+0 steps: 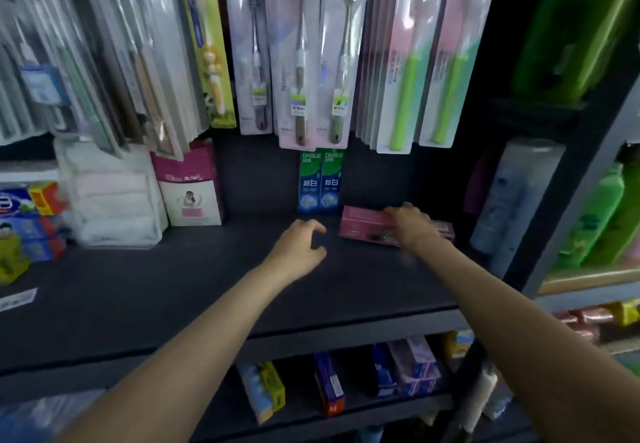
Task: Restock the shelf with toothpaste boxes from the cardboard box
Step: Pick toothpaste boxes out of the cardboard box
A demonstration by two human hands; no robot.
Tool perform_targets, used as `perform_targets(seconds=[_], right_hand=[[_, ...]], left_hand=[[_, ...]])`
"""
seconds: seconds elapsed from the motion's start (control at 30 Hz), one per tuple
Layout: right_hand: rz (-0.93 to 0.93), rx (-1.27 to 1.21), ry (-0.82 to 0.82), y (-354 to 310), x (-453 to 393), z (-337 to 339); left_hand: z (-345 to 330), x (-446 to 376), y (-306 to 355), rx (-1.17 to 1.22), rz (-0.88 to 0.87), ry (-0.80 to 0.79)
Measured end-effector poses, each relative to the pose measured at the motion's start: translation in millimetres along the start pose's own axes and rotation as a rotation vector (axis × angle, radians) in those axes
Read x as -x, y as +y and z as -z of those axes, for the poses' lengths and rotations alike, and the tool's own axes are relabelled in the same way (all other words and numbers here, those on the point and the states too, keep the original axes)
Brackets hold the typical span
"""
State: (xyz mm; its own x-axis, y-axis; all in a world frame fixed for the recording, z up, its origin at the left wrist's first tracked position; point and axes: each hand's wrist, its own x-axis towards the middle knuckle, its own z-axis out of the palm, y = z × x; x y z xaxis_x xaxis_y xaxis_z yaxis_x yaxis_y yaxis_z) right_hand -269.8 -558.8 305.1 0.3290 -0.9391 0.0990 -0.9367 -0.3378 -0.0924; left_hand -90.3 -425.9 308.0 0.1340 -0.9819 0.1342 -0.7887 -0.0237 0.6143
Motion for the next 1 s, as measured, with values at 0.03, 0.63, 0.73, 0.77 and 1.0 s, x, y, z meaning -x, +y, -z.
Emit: perform_targets(seconds=[0.03,0.63,0.73,0.77,1.0], right_hand=[[0.002,0.006,0.017,3.3,-12.0,-5.3],[0.019,-0.294,0.151,-6.5,-68.6,-66.7],[0.03,-0.312,0.137,-12.4,-72.9,-66.1],[0.027,-0.317,0.134,-14.0,-73.3,-65.6],[0.017,-0.362,0.088,-14.3,-70.6,-62.5]], left_hand=[[-4.4,-10.2,0.5,-0.026,-0.003,-0.002],[-57.2,-105.0,-17.6,-0.719,0.011,-0.039],[-57.2,-111.1,-22.1,-0.732,0.023,-0.06],[-56.7,-113.0,-23.6,-0.727,0.028,-0.062],[-54.6,-114.4,-29.1,-0.682,0.034,-0.068]])
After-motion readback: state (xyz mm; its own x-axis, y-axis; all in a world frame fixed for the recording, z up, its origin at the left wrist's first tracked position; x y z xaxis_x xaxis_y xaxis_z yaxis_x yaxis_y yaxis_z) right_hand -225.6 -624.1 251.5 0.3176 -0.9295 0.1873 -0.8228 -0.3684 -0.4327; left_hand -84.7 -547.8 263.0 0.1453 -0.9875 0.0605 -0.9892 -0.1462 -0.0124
